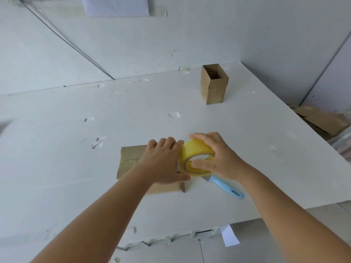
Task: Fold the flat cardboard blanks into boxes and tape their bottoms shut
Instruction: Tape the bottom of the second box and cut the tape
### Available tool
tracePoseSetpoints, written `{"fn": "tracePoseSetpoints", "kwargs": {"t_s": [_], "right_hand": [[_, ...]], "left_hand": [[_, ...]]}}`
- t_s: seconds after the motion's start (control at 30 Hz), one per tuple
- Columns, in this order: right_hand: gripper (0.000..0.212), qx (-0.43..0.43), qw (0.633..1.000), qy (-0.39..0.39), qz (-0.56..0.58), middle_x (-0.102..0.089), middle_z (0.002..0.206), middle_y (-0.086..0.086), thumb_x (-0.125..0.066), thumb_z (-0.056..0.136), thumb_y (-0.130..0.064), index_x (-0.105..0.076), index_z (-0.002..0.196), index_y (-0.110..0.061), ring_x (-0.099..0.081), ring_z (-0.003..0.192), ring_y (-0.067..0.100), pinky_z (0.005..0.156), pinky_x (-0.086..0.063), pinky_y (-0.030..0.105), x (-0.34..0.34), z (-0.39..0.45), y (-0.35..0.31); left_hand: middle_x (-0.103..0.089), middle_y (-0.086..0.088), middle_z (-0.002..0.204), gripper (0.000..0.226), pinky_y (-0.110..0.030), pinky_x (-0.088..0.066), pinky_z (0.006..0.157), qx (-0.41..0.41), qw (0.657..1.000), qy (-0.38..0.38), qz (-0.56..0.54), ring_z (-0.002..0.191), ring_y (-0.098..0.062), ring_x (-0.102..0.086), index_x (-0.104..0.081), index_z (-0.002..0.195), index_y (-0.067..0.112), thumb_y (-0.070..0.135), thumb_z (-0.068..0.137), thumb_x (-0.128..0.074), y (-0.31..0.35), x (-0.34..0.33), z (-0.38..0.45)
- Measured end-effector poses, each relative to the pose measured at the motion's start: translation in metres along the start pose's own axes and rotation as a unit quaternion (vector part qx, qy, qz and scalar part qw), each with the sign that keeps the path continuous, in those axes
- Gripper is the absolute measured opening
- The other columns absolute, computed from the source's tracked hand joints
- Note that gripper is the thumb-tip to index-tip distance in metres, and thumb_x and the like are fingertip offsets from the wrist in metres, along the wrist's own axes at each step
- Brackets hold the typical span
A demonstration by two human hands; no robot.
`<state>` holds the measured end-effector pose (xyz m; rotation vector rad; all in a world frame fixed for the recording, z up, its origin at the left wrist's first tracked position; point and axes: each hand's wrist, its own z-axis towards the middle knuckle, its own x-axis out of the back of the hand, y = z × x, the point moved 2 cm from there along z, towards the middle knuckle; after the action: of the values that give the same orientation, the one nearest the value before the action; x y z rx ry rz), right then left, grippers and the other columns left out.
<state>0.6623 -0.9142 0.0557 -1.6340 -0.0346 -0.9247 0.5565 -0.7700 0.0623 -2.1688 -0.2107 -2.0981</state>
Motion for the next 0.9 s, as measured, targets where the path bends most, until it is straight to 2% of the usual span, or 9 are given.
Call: {"fn": "tracePoseSetpoints", "kwargs": {"t_s": [0.07,0.1,0.23,0.37,0.43,0.57,0.7,0.77,0.9], "right_hand": [[0.062,-0.001,1.000,0.013,0.008,-0.041,0.118,-0.014,-0.058,0.065,-0.070,-0.042,0.124,-0.058,-0.044,0.111,0.001,0.087,-0.036,0.015,-0.001,0.004,-0.004],[0.063,-0.005,1.000,0.024,-0.004,-0.044,0.116,-0.010,-0.054,0.066,-0.073,-0.045,0.125,-0.054,-0.046,0.109,0.006,0.087,-0.037,0.017,-0.002,0.006,-0.006],[0.050,-0.005,0.997,0.044,-0.061,-0.048,0.106,-0.001,-0.057,0.077,-0.066,-0.055,0.123,-0.045,-0.047,0.104,0.015,0.090,-0.039,0.027,-0.006,0.012,-0.013],[0.048,-0.002,0.982,0.017,-0.188,-0.043,0.097,-0.004,-0.058,0.080,-0.063,-0.055,0.124,-0.045,-0.037,0.095,0.010,0.095,-0.033,0.032,-0.006,0.015,-0.006],[0.045,-0.014,0.972,0.004,-0.235,-0.039,0.096,-0.006,-0.058,0.083,-0.059,-0.053,0.126,-0.045,-0.031,0.093,0.007,0.097,-0.027,0.031,-0.011,0.015,0.001],[0.048,-0.018,0.962,-0.021,-0.272,-0.038,0.093,-0.008,-0.055,0.081,-0.064,-0.050,0.125,-0.047,-0.033,0.094,0.008,0.091,-0.026,0.030,-0.017,0.021,0.005],[0.052,-0.020,0.940,-0.058,-0.336,-0.039,0.098,-0.006,-0.050,0.080,-0.069,-0.048,0.126,-0.046,-0.041,0.107,0.016,0.093,-0.029,0.036,-0.017,0.030,-0.003],[0.050,-0.042,0.941,-0.077,-0.327,-0.039,0.102,-0.004,-0.043,0.083,-0.070,-0.047,0.127,-0.046,-0.041,0.113,0.019,0.096,-0.030,0.039,-0.014,0.033,-0.004],[0.042,-0.053,0.932,-0.092,-0.347,-0.045,0.112,0.001,-0.030,0.093,-0.060,-0.046,0.130,-0.046,-0.040,0.118,0.022,0.097,-0.029,0.040,-0.014,0.036,-0.001]], "left_hand": [[-0.038,0.006,0.131,0.097,-0.036,-0.025,0.104,0.009,1.000,0.017,-0.008,0.123,-0.018,-0.037,-0.018,0.147,0.026,0.075,0.071,-0.051,-0.003,-0.002,-0.003],[-0.038,0.007,0.131,0.095,-0.036,-0.025,0.104,0.013,1.000,0.026,-0.009,0.122,-0.017,-0.038,-0.018,0.147,0.026,0.075,0.072,-0.048,-0.005,-0.003,-0.004],[-0.038,0.008,0.130,0.093,-0.033,-0.022,0.103,0.014,0.999,0.039,-0.003,0.120,-0.015,-0.037,-0.018,0.148,0.025,0.075,0.070,-0.027,-0.007,-0.005,-0.008],[-0.033,0.006,0.133,0.083,-0.034,-0.017,0.106,0.026,0.999,0.037,-0.019,0.125,-0.016,-0.031,-0.015,0.149,0.024,0.062,0.081,-0.045,-0.010,-0.005,-0.013],[-0.032,0.005,0.133,0.082,-0.034,-0.015,0.107,0.034,0.999,0.034,-0.016,0.126,-0.016,-0.029,-0.014,0.149,0.024,0.059,0.082,-0.047,-0.013,-0.005,-0.015],[-0.032,0.004,0.133,0.081,-0.035,-0.016,0.107,0.042,0.999,0.015,-0.021,0.126,-0.017,-0.029,-0.015,0.148,0.025,0.059,0.081,-0.047,-0.014,-0.005,-0.012],[-0.031,0.004,0.134,0.081,-0.036,-0.017,0.107,0.056,0.998,0.003,-0.026,0.126,-0.017,-0.029,-0.015,0.148,0.025,0.060,0.082,-0.047,-0.016,-0.005,-0.010],[-0.030,0.004,0.134,0.080,-0.036,-0.017,0.107,0.059,0.998,-0.005,-0.027,0.126,-0.018,-0.029,-0.016,0.147,0.025,0.059,0.082,-0.047,-0.017,-0.004,-0.010],[-0.031,0.004,0.134,0.078,-0.036,-0.016,0.107,0.060,0.998,-0.014,-0.027,0.126,-0.017,-0.029,-0.018,0.146,0.025,0.059,0.082,-0.047,-0.016,-0.003,-0.007]]}}
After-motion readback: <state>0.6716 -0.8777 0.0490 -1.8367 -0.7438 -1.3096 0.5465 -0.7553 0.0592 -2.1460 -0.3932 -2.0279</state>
